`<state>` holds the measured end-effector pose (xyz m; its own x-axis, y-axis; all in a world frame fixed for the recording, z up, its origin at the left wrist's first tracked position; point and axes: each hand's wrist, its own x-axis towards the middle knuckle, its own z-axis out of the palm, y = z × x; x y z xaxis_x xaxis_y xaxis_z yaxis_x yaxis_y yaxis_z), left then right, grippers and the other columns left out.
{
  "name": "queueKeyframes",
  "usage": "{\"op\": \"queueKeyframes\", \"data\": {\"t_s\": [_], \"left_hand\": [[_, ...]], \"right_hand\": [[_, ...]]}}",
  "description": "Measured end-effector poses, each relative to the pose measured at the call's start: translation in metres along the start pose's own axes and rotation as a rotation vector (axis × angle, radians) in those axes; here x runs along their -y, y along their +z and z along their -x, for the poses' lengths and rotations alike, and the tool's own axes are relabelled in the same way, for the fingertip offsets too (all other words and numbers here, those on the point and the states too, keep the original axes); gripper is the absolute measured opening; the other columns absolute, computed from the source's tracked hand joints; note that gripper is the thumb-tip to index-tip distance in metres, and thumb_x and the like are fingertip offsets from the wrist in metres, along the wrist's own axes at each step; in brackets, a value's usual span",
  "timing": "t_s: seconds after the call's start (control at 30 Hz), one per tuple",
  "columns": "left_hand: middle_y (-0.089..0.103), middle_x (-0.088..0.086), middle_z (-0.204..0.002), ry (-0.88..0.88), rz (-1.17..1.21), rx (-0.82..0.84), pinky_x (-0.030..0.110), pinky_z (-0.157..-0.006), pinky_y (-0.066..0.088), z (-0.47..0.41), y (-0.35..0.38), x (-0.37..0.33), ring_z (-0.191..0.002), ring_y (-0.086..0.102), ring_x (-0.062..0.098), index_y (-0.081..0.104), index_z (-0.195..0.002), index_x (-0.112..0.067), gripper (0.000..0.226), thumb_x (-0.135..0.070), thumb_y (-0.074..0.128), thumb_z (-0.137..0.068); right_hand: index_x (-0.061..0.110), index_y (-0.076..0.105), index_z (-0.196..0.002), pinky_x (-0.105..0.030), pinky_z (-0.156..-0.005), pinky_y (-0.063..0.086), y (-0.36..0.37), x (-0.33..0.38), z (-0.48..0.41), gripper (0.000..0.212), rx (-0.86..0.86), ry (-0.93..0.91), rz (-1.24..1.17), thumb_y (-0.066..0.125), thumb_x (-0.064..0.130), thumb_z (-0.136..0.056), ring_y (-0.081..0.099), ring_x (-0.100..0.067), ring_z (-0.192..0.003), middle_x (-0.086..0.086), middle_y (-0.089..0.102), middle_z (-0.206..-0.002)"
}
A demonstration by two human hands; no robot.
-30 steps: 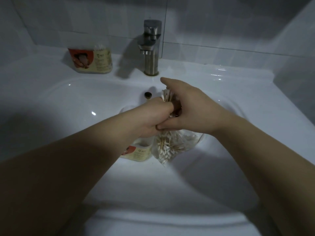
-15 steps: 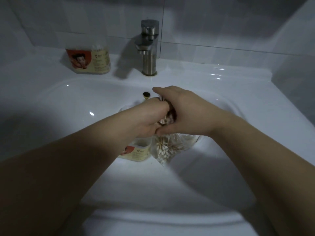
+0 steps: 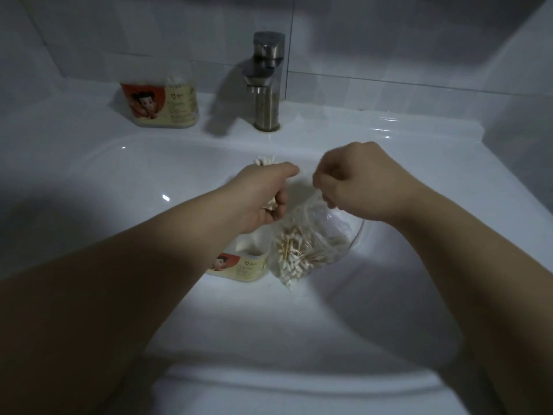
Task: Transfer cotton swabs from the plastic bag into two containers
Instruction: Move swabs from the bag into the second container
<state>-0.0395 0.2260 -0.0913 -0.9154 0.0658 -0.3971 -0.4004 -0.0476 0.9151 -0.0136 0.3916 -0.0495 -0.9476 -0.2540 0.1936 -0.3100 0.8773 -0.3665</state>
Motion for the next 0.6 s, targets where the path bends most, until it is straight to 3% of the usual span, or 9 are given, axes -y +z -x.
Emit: {"op": "queueKeyframes", "data": {"t_s": [0.07,0.13,0.2,0.33,0.43,0.6], "left_hand": [[0.051,-0.005,-0.048,0.029,-0.075,-0.011,0.019,-0.044,0.044,0.001,0.0,0.002,-0.039,0.045,0.007,0.059,-0.076,-0.017,0.024,-0.025,0.071,-0.094],[0.056,-0.008,-0.049,0.057,-0.127,-0.009,0.018,-0.044,0.044,0.002,0.0,0.003,-0.038,0.047,0.005,0.062,-0.078,-0.017,0.019,-0.024,0.071,-0.094],[0.06,-0.009,-0.053,0.072,-0.145,0.008,0.018,-0.045,0.045,0.002,0.001,0.004,-0.038,0.048,0.004,0.064,-0.084,-0.016,0.014,-0.023,0.071,-0.093],[0.064,-0.007,-0.061,0.072,-0.163,0.037,0.02,-0.048,0.048,0.003,0.001,0.004,-0.041,0.051,0.004,0.066,-0.09,-0.013,0.013,-0.025,0.072,-0.093],[0.065,-0.004,-0.066,0.075,-0.178,0.065,0.021,-0.049,0.049,0.003,0.002,0.005,-0.042,0.052,0.004,0.066,-0.09,-0.013,0.014,-0.026,0.072,-0.093],[0.067,-0.006,-0.064,0.099,-0.207,0.105,0.021,-0.051,0.052,0.003,0.004,0.006,-0.046,0.055,0.005,0.066,-0.09,-0.012,0.016,-0.027,0.072,-0.092]], "right_hand": [[0.021,0.077,-0.078,-0.029,-0.072,0.056,0.004,-0.004,-0.001,0.019,0.184,0.09,0.071,0.059,0.02,-0.085,0.068,-0.009,-0.07,0.007,0.072,-0.064],[0.025,0.08,-0.09,-0.026,-0.074,0.055,0.013,-0.009,-0.001,0.023,0.378,0.145,0.171,0.061,0.016,-0.079,0.064,-0.008,-0.067,0.01,0.07,-0.063],[0.034,0.075,-0.108,-0.023,-0.073,0.047,0.022,-0.013,-0.001,0.037,0.471,0.122,0.248,0.063,0.016,-0.078,0.06,-0.013,-0.074,0.012,0.065,-0.076],[0.031,0.053,-0.071,-0.023,-0.057,0.038,0.038,-0.017,-0.003,0.018,0.552,0.02,0.267,0.056,0.017,-0.082,0.055,-0.016,-0.071,0.009,0.059,-0.074],[0.029,0.041,-0.069,-0.022,-0.053,0.032,0.047,-0.014,-0.003,0.025,0.578,-0.053,0.342,0.054,0.019,-0.087,0.047,-0.009,-0.064,0.008,0.051,-0.073],[0.031,0.036,-0.067,-0.025,-0.055,0.034,0.049,-0.011,-0.003,0.031,0.569,-0.104,0.361,0.052,0.016,-0.09,0.049,-0.015,-0.065,0.007,0.049,-0.071]]}}
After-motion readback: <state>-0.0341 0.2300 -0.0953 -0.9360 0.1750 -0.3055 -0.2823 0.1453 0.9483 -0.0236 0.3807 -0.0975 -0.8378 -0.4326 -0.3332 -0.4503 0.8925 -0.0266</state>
